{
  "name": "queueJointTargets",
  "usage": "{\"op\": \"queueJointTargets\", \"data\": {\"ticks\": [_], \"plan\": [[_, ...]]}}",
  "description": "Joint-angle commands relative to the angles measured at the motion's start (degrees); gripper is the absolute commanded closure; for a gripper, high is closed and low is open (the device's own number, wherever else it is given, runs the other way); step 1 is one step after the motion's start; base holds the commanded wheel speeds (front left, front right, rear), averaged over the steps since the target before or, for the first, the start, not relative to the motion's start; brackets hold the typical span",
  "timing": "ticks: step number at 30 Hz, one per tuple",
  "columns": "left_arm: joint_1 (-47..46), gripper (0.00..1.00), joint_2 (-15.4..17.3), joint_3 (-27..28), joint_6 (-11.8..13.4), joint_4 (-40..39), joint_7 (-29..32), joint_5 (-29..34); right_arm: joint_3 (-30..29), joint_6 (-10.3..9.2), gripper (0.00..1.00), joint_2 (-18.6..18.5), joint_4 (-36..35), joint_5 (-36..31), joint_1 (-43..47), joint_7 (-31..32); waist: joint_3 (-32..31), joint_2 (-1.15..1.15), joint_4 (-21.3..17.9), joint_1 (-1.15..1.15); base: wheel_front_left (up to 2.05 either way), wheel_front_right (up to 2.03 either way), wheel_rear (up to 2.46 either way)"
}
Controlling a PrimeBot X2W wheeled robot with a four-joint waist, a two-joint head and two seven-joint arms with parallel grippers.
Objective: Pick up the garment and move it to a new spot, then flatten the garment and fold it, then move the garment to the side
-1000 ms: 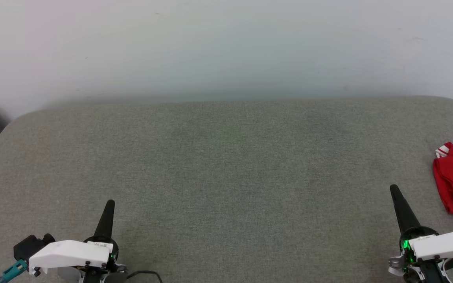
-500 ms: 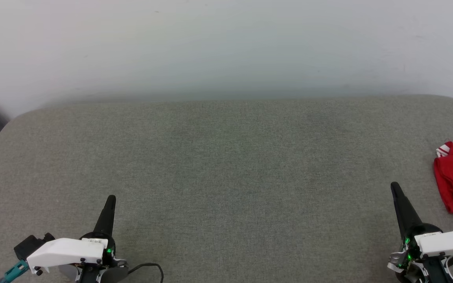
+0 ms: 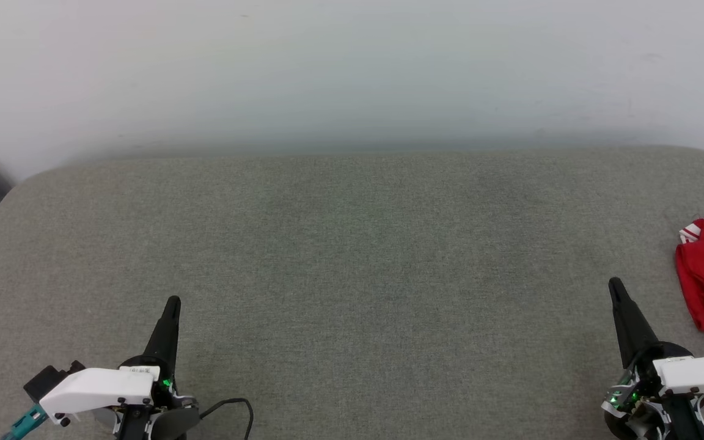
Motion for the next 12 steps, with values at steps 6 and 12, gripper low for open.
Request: {"op": "queueJointTargets", "data": {"ticks": [6,12], "plan": [[-1.1,1.0,-0.6,0.8,-0.9,0.2,0.8,-2.5,-0.3,-0.02,1.0,0.4,0.4,2.8,-1.4,0.5,0.1,0.0,0.0,0.0,0.0,0.0,0.0],[-1.3,1.0,-1.1,1.4,-1.2,0.3,1.5,-4.4,-0.5,-0.02,1.0,0.5,0.8,5.1,-1.5,0.8,0.2,0.0,0.0,0.0,0.0,0.0,0.0]]}}
